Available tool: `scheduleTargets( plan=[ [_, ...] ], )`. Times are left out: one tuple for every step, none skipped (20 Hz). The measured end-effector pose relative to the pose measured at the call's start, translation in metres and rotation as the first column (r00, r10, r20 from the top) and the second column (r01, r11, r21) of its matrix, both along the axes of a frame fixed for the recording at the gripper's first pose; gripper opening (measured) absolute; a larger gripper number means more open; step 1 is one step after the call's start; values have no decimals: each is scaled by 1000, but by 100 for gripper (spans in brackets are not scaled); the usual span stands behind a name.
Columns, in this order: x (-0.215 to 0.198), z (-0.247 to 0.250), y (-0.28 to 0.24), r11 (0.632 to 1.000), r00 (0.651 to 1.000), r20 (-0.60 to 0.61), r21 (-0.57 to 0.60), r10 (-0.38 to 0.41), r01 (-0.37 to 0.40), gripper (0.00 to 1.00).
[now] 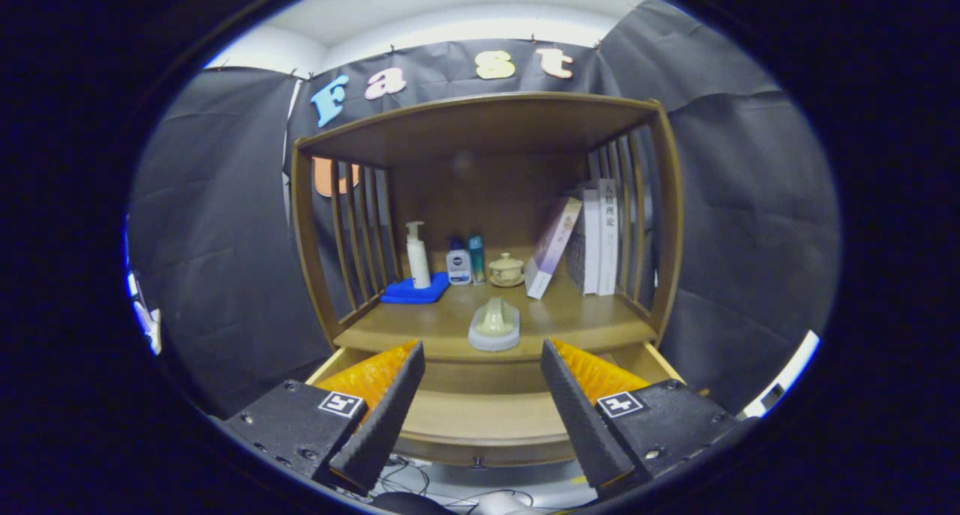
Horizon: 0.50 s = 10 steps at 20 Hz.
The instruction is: Pull open the drawer, take out the items inside it, and place them on the countertop above the cabinet.
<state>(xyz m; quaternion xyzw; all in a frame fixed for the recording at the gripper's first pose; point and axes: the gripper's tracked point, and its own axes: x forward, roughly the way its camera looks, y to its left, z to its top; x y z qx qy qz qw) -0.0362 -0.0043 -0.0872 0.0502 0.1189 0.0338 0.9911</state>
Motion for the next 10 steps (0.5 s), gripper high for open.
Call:
scheduleTargets(
  plan=[
    [-6,-7,-1,1000,1000,11,6,-10,10,99],
    [-11,-14,-1,1000,1000,21,1,-17,17,99],
    [-17,-23,-3,999,999,30,-13,-29,29,99],
    [-22,-31,-7,998,998,37,-28,-48,49,99],
    [-27,-42,-5,998,998,42,-41,-54,56,99],
    [-32,-52,-4,997,997,40,-48,-62,64,98],
    [-38,-61,-3,997,997,39,-46,-64,66,99],
    [-41,-71,-1,997,997,37,-42,-68,70,99],
    [-45,-82,-1,996,996,32,-33,-79,80,99],
    [-47,-90,1,996,996,34,-21,-82,83,99]
  ],
)
